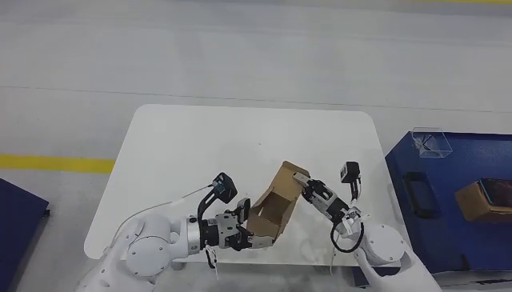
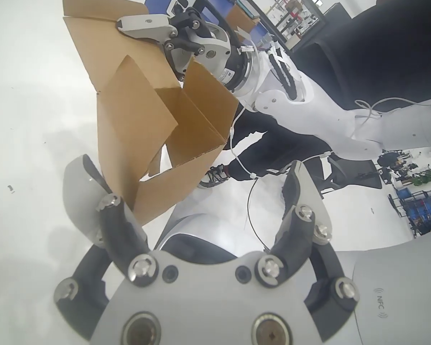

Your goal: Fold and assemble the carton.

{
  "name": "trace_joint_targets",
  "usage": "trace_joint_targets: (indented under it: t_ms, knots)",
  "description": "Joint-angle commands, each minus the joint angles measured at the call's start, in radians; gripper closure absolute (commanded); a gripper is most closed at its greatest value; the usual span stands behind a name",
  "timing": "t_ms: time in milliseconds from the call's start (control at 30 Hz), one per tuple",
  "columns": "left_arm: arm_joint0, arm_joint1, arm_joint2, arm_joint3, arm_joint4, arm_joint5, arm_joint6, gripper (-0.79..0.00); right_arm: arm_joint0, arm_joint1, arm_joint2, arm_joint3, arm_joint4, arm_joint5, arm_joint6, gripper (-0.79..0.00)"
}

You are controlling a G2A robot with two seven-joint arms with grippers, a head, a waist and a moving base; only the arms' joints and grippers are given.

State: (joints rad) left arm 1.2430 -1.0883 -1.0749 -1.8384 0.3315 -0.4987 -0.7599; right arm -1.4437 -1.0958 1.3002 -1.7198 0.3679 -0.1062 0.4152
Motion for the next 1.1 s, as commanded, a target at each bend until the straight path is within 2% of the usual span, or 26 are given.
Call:
trace_joint_targets:
  t_ms: [0, 133, 233, 333, 433, 567, 767, 900, 967, 1067]
  knots:
    - [0.0, 0.0, 0.0, 0.0, -0.001, 0.0, 0.0, -0.785, 0.0, 0.0, 0.0, 0.0, 0.0, 0.0, 0.0, 0.0]
    - [0.0, 0.0, 0.0, 0.0, -0.001, 0.0, 0.0, -0.785, -0.001, 0.0, 0.0, 0.001, 0.006, 0.001, -0.003, 0.0]
    - [0.015, 0.003, -0.027, -0.02, 0.063, 0.022, 0.054, -0.785, 0.009, -0.007, 0.021, 0.024, 0.162, 0.034, 0.011, 0.0]
    - [0.086, 0.011, -0.075, -0.076, 0.133, 0.012, 0.158, -0.785, 0.029, -0.009, 0.065, 0.065, 0.325, 0.085, 0.043, 0.0]
    - [0.165, 0.019, -0.135, -0.137, 0.288, 0.054, 0.269, -0.785, 0.052, -0.01, 0.102, 0.115, 0.463, 0.175, 0.083, 0.0]
    - [0.266, 0.023, -0.18, -0.236, 0.608, 0.215, 0.439, -0.785, 0.089, -0.014, 0.124, 0.179, 0.627, 0.295, 0.109, 0.0]
    - [0.351, 0.02, -0.118, -0.311, 1.058, 0.396, 0.587, -0.785, 0.149, -0.022, 0.115, 0.279, 0.829, 0.486, 0.197, 0.0]
    - [0.361, 0.01, -0.036, -0.305, 1.296, 0.526, 0.661, -0.785, 0.185, -0.029, 0.089, 0.341, 0.919, 0.591, 0.236, 0.0]
    - [0.363, 0.003, 0.004, -0.295, 1.426, 0.623, 0.684, -0.785, 0.201, -0.033, 0.073, 0.367, 0.945, 0.631, 0.251, 0.0]
    - [0.358, -0.009, 0.077, -0.285, 1.526, 0.674, 0.706, -0.785, 0.218, -0.039, 0.046, 0.393, 0.971, 0.665, 0.266, 0.0]
